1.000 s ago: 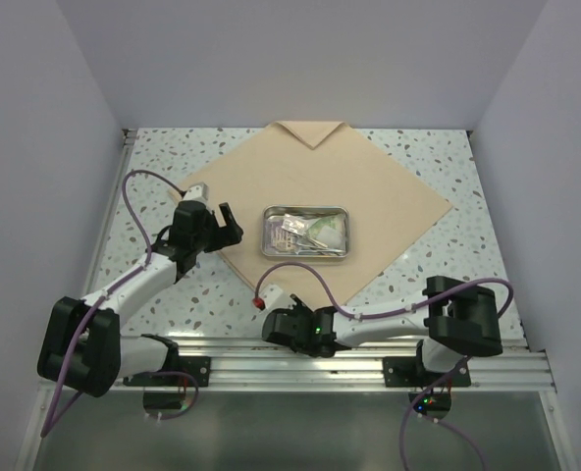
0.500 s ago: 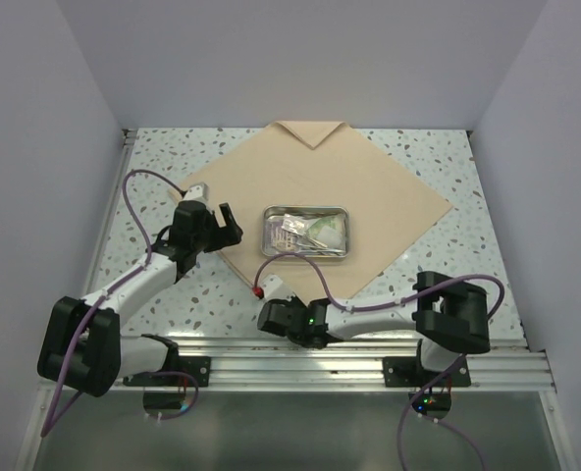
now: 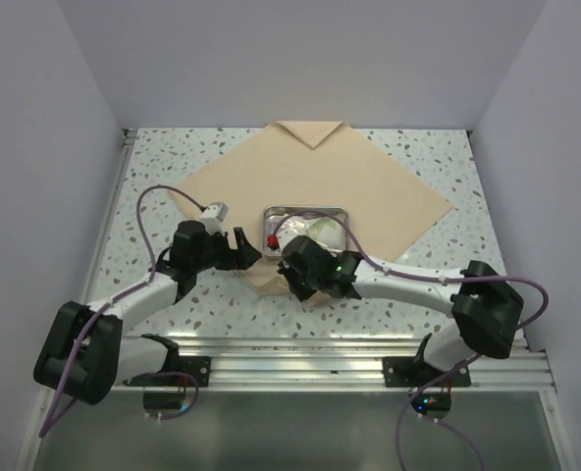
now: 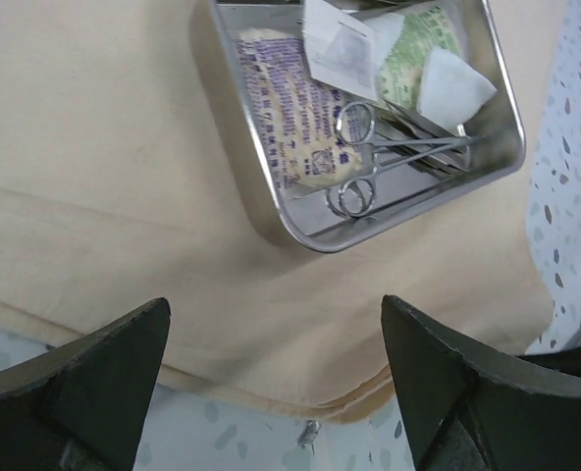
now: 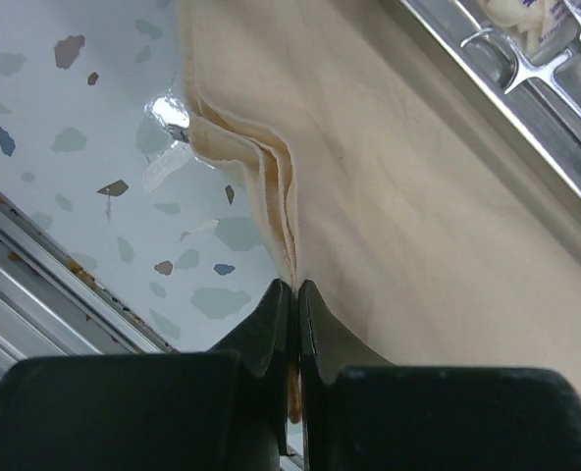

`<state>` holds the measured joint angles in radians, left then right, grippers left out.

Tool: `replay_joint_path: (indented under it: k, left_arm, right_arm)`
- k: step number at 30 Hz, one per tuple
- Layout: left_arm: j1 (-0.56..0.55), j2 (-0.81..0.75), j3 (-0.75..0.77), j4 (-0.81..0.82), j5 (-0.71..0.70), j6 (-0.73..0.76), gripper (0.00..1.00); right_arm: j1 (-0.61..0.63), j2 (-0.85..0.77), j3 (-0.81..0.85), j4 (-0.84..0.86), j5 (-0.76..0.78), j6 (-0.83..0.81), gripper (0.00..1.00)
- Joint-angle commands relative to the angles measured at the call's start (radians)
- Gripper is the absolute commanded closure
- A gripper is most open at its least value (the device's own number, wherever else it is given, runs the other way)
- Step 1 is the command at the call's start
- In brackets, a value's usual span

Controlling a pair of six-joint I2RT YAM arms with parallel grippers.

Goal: Prepare the surgical pack

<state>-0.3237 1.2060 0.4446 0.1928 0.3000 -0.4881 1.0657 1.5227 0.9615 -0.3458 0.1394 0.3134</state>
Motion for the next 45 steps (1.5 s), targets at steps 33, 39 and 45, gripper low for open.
replay_joint_path:
  k: [33,39,45]
  left_arm:
    - [-0.114,0.300,0.049,0.473,0.304,0.062,1.00]
    - [-0.114,0.291,0.057,0.458,0.301,0.052,1.00]
    - [-0.115,0.277,0.055,0.456,0.310,0.048,1.00]
  right_arm:
    - [-0.368,0.016,0.180,0.043,-0.503,-0.165,0.46]
    - [-0.420,-0.029,0.068,0.183,-0.583,-0.140,0.25]
    - [-0.424,-0.004,0.066,0.197,-0.570,-0.154,0.30]
